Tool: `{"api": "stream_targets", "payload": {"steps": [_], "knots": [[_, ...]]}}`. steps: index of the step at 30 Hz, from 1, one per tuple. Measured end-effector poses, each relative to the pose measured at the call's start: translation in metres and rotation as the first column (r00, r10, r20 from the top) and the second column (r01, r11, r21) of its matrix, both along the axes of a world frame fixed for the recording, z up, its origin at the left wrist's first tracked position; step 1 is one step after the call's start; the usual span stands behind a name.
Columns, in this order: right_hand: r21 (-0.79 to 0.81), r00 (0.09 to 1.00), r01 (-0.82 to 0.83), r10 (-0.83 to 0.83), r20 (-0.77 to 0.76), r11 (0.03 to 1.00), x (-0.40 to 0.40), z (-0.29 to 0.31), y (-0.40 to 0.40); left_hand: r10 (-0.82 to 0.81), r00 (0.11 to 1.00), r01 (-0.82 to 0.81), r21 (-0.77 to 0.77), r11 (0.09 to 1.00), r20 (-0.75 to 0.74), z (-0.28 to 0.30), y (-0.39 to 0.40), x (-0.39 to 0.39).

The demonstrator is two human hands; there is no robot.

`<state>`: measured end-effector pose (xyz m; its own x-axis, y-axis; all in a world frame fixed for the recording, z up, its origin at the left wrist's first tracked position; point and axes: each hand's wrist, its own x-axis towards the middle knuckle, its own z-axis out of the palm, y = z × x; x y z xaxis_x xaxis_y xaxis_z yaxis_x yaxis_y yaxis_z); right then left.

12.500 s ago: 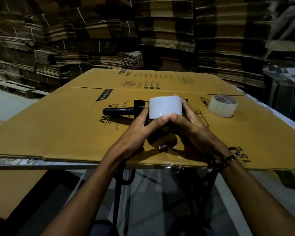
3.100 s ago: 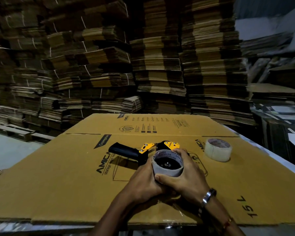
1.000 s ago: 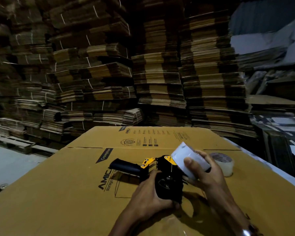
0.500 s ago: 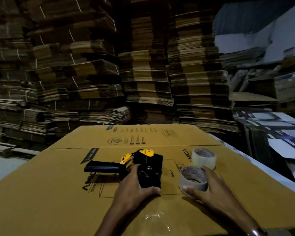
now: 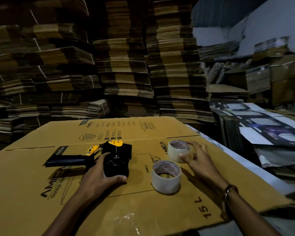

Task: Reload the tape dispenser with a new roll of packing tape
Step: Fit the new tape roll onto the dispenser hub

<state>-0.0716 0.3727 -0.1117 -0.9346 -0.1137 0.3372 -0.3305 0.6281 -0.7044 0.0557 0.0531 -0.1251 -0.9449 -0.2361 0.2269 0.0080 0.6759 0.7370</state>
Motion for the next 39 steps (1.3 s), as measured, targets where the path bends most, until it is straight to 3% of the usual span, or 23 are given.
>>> {"api": "stream_targets", "payload": {"steps": [3,5,9,14,16,20,23,26,29,32,36,39], "knots": [[-0.025,0.995,-0.057,0.059,0.076,0.998,-0.016,0.004,-0.005,-0.029,1.000,0.029,0.023,0.999,-0.005,-0.001,-0.005,-0.005],[0.042,0.994,-0.053,0.049,0.095,0.998,-0.024,0.000,-0.010,-0.043,0.999,0.044,0.041,0.998,-0.009,-0.001,-0.006,-0.007],[0.127,0.999,0.003,-0.007,0.032,0.992,-0.030,-0.004,-0.016,-0.042,0.999,0.043,0.055,0.998,-0.019,-0.002,-0.007,-0.009],[0.042,0.999,0.029,-0.027,-0.043,0.999,-0.023,-0.001,-0.015,-0.040,0.997,0.043,0.052,0.998,-0.066,-0.002,-0.007,-0.006],[-0.019,0.999,-0.010,0.009,-0.044,1.000,-0.016,0.003,-0.017,-0.029,0.993,0.027,-0.015,1.000,-0.118,-0.002,-0.003,-0.002],[-0.098,0.995,-0.077,0.071,-0.066,0.992,0.005,0.020,-0.028,-0.075,0.928,-0.045,-0.310,0.950,-0.364,-0.002,0.015,0.008],[-0.054,0.983,-0.106,0.096,-0.157,0.993,0.030,0.039,-0.041,-0.133,0.879,-0.043,-0.353,0.935,-0.459,0.004,0.039,0.017],[-0.065,0.964,-0.205,0.190,-0.184,0.977,0.055,0.051,-0.057,-0.139,0.868,0.021,-0.246,0.969,-0.477,0.015,0.061,0.026],[-0.172,0.930,-0.357,0.334,-0.151,0.918,0.079,0.055,-0.073,-0.072,0.892,0.082,0.004,0.997,-0.447,0.032,0.069,0.037],[-0.255,0.847,-0.525,0.528,-0.060,0.812,0.096,0.056,-0.078,-0.155,0.931,0.240,0.235,0.942,-0.330,0.045,0.058,0.050],[-0.432,0.704,-0.622,0.708,0.058,0.653,0.107,0.055,-0.076,-0.329,0.916,0.391,0.336,0.857,-0.228,0.054,0.036,0.071],[-0.496,0.617,-0.648,0.780,0.104,0.578,0.110,0.052,-0.080,-0.359,0.908,0.418,0.393,0.819,-0.218,0.054,0.031,0.078]]}}
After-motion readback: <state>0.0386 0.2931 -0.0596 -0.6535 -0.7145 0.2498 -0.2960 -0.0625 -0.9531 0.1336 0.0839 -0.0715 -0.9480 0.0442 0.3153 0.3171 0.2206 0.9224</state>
